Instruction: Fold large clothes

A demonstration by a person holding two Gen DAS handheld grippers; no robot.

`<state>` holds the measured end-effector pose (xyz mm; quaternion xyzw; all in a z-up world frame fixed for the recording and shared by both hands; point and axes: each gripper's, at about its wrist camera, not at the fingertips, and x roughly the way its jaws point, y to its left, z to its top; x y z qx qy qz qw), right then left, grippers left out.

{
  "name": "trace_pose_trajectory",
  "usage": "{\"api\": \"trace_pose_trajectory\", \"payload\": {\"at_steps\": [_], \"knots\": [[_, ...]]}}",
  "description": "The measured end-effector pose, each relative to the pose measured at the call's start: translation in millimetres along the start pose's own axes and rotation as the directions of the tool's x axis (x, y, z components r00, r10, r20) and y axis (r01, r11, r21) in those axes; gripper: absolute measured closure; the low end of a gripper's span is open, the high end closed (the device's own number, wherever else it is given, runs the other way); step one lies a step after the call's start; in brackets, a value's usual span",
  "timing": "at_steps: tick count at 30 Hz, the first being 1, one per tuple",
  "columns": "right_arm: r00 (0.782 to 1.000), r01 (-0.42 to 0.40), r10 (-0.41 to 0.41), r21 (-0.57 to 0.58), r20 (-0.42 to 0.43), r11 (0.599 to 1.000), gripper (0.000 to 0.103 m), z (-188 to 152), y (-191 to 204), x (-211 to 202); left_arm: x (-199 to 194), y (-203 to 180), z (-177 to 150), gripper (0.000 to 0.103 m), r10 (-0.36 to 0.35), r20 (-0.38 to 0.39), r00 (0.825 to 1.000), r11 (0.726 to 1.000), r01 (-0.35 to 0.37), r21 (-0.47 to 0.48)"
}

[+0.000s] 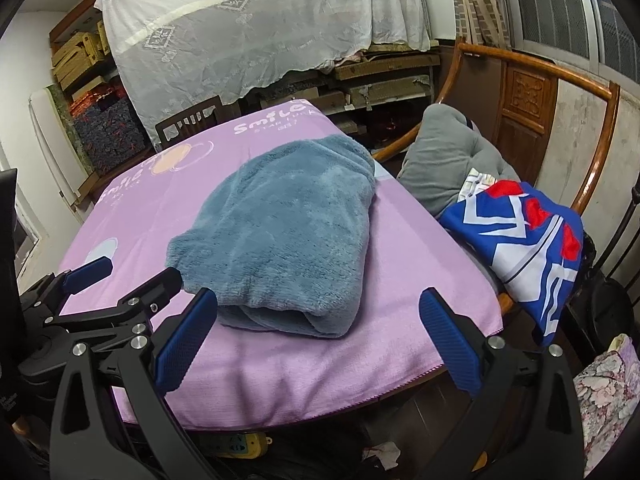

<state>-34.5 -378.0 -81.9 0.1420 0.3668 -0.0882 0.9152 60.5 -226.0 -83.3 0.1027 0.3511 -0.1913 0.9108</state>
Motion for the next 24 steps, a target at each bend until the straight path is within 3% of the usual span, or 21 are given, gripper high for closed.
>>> {"api": "trace_pose_trajectory", "payload": {"at_steps": [24], "knots": [[1.0, 0.005, -0.005, 0.01, -0.008, 1.0, 0.005, -4, -5, 9, 16, -3, -1, 0.003, -0.023, -0.063, 0.998, 1.0, 0.024, 0.007]]}}
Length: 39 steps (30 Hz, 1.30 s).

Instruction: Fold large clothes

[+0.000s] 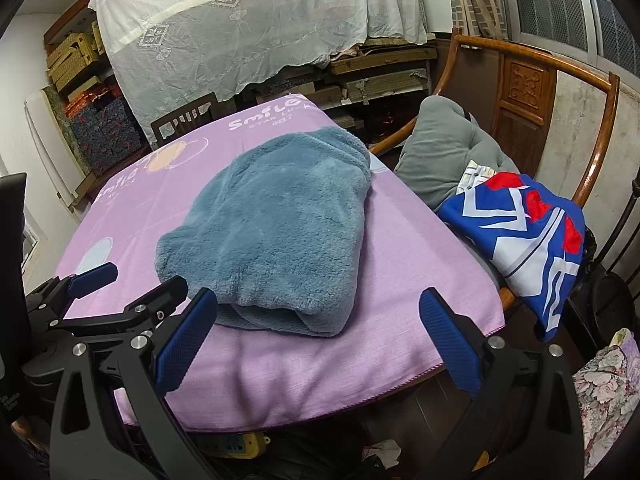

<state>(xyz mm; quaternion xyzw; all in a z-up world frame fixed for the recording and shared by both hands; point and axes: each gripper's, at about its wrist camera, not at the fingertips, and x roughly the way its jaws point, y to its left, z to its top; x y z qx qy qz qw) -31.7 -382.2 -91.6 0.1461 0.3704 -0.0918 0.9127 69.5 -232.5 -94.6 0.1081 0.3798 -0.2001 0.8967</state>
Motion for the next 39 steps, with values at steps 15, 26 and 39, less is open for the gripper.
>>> {"api": "trace_pose_trajectory", "payload": {"at_steps": [15, 26, 39], "knots": [[1.0, -0.003, 0.003, 0.001, -0.002, 1.0, 0.005, 0, 0, 0, 4, 4, 1, 0.003, -0.036, -0.03, 0.999, 0.999, 0.036, -0.007], [1.0, -0.008, 0.008, -0.007, -0.003, 1.0, 0.005, 3, -1, 1, -2, 1, 0, 0.003, 0.01, 0.005, 1.0, 1.0, -0.01, 0.008], [1.0, -0.011, 0.011, -0.006, -0.007, 1.0, 0.005, 4, -1, 2, -5, 2, -1, 0.003, 0.018, 0.015, 1.0, 1.0, -0.018, 0.003]]}}
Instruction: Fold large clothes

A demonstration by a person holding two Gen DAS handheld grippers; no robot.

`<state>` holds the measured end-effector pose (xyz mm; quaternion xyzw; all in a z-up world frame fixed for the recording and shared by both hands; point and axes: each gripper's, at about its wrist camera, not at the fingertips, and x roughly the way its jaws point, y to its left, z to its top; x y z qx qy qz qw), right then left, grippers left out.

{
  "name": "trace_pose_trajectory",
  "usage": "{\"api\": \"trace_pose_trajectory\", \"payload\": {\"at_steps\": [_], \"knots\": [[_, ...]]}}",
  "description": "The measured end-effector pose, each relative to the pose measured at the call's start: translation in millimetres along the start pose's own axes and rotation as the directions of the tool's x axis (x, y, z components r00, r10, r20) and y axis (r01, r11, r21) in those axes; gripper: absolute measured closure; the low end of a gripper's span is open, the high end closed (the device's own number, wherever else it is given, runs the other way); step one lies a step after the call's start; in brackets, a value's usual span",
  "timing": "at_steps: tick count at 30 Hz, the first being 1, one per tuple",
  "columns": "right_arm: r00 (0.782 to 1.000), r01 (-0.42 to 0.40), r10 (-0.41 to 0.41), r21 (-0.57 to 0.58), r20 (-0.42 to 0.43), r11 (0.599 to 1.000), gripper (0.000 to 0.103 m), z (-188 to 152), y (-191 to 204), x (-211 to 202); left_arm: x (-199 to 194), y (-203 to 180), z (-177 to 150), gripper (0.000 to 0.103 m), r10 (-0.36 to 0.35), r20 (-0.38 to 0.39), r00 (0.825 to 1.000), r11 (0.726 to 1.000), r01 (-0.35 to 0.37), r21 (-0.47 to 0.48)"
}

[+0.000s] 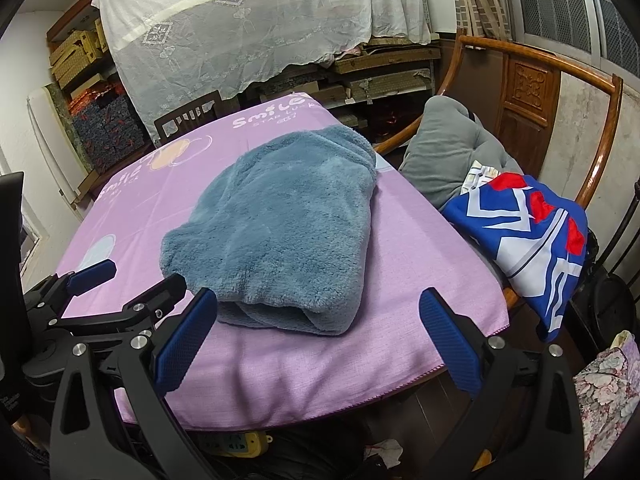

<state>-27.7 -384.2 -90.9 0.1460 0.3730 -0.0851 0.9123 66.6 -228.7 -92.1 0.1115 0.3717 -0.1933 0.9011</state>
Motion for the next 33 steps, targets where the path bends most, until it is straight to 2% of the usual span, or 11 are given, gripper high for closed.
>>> {"api": "trace_pose_trajectory", "payload": {"at_steps": [33], "knots": [[1.0, 0.005, -0.005, -0.003, 0.009, 1.0, 0.005, 0.9, 2.1, -0.2, -8.4, 0.3, 2.9, 0.003, 0.004, 0.028, 1.0, 1.0, -0.004, 0.001]]}}
